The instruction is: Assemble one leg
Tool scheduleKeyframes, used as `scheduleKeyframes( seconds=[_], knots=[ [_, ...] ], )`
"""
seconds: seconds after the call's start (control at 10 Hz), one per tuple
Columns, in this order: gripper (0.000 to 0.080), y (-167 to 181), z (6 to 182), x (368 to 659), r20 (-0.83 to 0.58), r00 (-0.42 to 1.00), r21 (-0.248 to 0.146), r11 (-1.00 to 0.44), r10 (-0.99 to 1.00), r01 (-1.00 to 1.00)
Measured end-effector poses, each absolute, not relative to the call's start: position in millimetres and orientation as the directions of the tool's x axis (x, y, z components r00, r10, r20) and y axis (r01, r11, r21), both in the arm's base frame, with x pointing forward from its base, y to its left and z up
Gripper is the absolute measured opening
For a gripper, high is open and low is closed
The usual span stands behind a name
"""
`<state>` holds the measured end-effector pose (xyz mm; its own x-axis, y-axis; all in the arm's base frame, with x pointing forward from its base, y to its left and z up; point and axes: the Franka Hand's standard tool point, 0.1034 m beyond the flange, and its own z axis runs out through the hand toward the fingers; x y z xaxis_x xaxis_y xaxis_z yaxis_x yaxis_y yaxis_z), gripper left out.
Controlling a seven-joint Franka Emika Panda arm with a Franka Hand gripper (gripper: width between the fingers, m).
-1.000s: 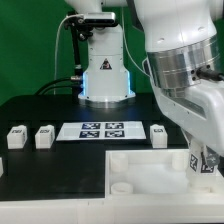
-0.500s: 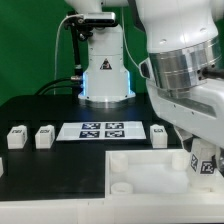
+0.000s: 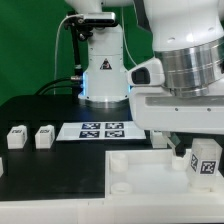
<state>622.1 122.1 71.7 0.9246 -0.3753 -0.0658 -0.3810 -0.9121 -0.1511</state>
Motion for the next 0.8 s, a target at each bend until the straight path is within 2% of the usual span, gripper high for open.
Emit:
scheduleKeyframes(
  seconds=[0.2,0.4,0.6,0.7,0.8],
  knots=[
    [0.0649,112.1,72.3,626.9,-0.005,0.991,-0.160,-0.978,-0.136,-0.135],
    [0.0649,112.3,71.9,630.3,0.026,0.991,-0.165,-0.978,-0.131,-0.125],
    [0.0394,112.1,71.8,630.3,0.026,0.991,-0.165,-0.978,-0.130,-0.124],
    [0.0394,112.5,71.8,630.1,0.003,0.967,-0.174,-0.952,-0.255,-0.250],
    [0.0298,109.2,71.0,630.1,-0.015,0.933,-0.171,-0.918,-0.360,-0.357]
  ],
)
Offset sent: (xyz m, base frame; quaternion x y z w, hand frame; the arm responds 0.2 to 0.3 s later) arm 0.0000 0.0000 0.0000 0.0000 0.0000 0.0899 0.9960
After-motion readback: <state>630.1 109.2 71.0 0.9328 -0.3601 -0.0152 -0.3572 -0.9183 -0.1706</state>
